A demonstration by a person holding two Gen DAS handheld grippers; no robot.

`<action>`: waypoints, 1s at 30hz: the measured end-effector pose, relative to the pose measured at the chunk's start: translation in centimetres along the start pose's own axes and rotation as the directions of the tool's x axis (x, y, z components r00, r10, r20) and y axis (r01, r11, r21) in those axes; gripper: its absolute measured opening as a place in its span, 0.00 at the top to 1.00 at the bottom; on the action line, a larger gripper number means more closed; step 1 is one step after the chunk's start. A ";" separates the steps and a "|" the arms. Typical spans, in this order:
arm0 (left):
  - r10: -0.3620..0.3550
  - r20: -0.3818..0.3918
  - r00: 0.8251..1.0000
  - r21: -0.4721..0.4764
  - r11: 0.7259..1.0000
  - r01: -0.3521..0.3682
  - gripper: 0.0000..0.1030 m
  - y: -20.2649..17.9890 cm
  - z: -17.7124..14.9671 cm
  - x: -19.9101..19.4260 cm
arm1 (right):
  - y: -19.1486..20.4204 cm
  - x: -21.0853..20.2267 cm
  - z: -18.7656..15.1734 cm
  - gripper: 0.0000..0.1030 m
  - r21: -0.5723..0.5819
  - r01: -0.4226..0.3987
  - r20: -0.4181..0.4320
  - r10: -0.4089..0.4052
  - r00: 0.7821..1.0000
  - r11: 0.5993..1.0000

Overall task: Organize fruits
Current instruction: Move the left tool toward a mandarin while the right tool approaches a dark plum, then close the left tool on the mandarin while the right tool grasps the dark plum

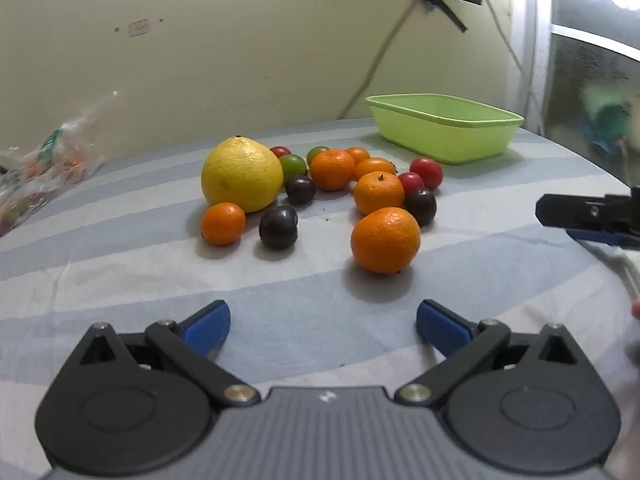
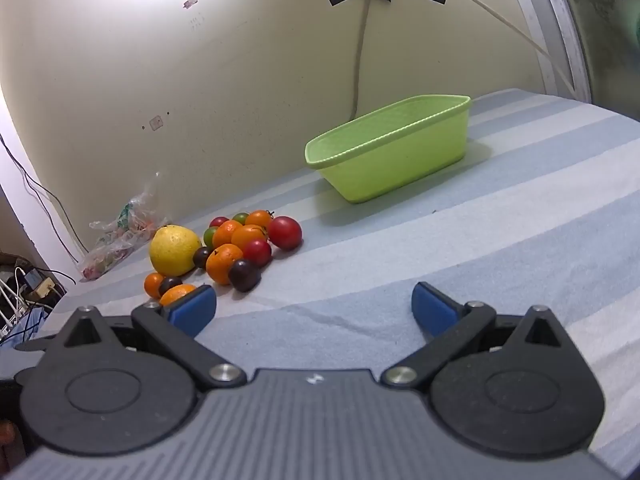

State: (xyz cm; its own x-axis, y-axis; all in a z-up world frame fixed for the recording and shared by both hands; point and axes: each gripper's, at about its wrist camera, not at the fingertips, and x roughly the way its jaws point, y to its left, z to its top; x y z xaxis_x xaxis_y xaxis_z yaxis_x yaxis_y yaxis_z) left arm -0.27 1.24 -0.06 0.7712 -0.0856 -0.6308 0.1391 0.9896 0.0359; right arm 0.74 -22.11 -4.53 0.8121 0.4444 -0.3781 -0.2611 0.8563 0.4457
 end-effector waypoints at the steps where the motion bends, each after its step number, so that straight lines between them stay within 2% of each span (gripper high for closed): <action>1: -0.004 -0.001 1.000 0.001 1.000 0.004 0.00 0.1 0.0 0.1 | -0.1 -0.2 -0.2 0.00 0.001 -0.002 0.003 0.002 1.000 1.000; 7: -0.006 0.010 1.000 0.001 1.000 0.006 0.00 0.2 -0.2 -0.2 | 0.1 0.0 -0.2 0.00 -0.012 0.010 0.001 -0.010 1.000 1.000; 11: -0.032 0.033 0.999 -0.031 0.999 0.033 0.01 0.9 -0.3 -0.6 | 0.5 0.2 -0.3 0.00 -0.028 0.026 -0.001 -0.026 1.000 0.999; 12: -0.045 0.045 0.998 -0.047 0.998 0.047 0.02 1.3 -0.4 -0.8 | 0.7 0.3 -0.3 0.00 -0.040 0.034 -0.003 -0.035 0.999 0.999; 14: -0.071 0.069 0.995 -0.066 0.995 0.076 0.15 1.7 -0.4 -1.1 | 1.1 0.5 -0.4 0.00 -0.060 0.051 -0.008 -0.052 0.999 0.997; 15: -0.089 0.082 0.993 -0.071 0.993 0.095 0.18 1.9 -0.5 -1.3 | 1.3 0.6 -0.4 0.00 -0.070 0.059 -0.012 -0.060 0.998 0.996; 17: -0.135 0.104 0.985 -0.067 0.988 0.142 0.22 2.0 -0.3 -1.6 | 1.4 0.7 -0.2 0.17 -0.076 0.074 -0.003 -0.075 0.997 0.994; 18: -0.165 0.110 0.980 -0.050 0.984 0.171 0.23 2.0 -0.2 -1.6 | 1.4 0.9 0.0 0.39 -0.090 0.058 -0.011 -0.059 0.998 0.994; 19: -0.189 0.115 0.975 -0.018 0.981 0.192 0.27 1.6 0.1 -1.5 | 1.5 1.4 0.5 0.53 -0.112 0.030 -0.034 -0.034 0.999 0.993; 21: -0.216 0.117 0.969 0.071 0.975 0.209 0.33 0.7 0.9 -1.3 | 1.5 2.7 1.6 0.59 -0.108 -0.047 -0.093 0.037 0.995 0.993; 22: -0.227 0.116 0.967 0.110 0.970 0.215 0.38 0.2 1.2 -1.1 | 1.6 3.3 2.3 0.59 -0.095 -0.086 -0.115 0.075 0.991 0.992; 24: -0.253 0.103 0.962 0.164 0.958 0.235 0.40 -0.3 1.7 -0.5 | 2.2 4.7 3.5 0.59 -0.099 -0.143 -0.154 0.127 0.980 0.985; 26: -0.257 0.084 0.963 0.187 0.953 0.238 0.43 -0.7 2.3 0.2 | 3.4 6.0 4.1 0.59 -0.131 -0.153 -0.207 0.124 0.970 0.979; 27: -0.258 0.073 0.963 0.191 0.952 0.240 0.49 -0.6 2.3 0.4 | 3.9 6.6 4.2 0.59 -0.149 -0.155 -0.230 0.118 0.966 0.977; 30: -0.253 0.052 0.966 0.195 0.951 0.238 0.52 -0.3 2.6 1.3 | 4.8 8.2 3.9 0.59 -0.168 -0.157 -0.276 0.106 0.955 0.973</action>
State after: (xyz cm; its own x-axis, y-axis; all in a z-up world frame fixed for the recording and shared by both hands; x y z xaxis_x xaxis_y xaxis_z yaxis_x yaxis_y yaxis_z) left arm 2.28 0.51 1.11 0.7421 -0.3387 -0.5784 0.4372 0.8987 0.0346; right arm 8.21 -15.35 -2.35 0.6038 0.5883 -0.5380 -0.4689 0.8078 0.3571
